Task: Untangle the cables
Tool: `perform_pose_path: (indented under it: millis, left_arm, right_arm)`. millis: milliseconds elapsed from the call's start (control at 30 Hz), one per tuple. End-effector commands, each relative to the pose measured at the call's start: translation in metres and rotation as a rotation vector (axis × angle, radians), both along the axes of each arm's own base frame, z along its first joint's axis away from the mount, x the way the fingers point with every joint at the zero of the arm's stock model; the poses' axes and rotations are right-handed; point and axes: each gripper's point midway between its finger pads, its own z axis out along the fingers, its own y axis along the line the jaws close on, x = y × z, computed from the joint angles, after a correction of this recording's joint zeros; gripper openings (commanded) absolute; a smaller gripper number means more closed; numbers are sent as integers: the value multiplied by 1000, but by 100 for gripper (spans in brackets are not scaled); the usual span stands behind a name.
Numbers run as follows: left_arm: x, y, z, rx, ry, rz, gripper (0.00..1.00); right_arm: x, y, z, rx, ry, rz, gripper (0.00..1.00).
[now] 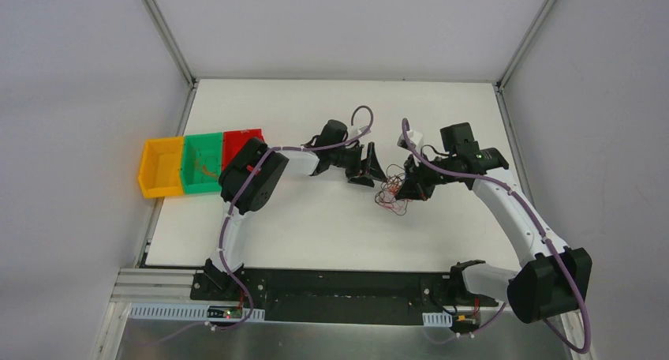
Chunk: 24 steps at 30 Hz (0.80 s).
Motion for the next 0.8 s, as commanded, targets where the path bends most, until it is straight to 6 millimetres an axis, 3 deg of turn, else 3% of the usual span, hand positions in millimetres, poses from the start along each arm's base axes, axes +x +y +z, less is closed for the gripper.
perform_pose_path:
  millis: [0,267,333,433,533,767]
  left_arm:
    - [-25,-3,-3,-30,60,-25,75]
    - [-57,-5,-43,146,139,-43,67]
    - [-57,-3,-54,210,157,-34,56]
    - [-54,7,-63,281,167,-20,27]
    - [-45,30,-59,313,143,13,2]
    - [-19,111,-45,450,95,151,0]
  right_arm:
    - [-1,2,13,20,-33,22,0]
    - [-2,0,12,17,-37,23,0]
    - [-2,-1,14,17,-41,12,0]
    - [4,-10,19,2,-65,-41,0]
    - [17,-32,29,-22,-110,-142,0]
    - [49,-94,60,-27,-199,-412,0]
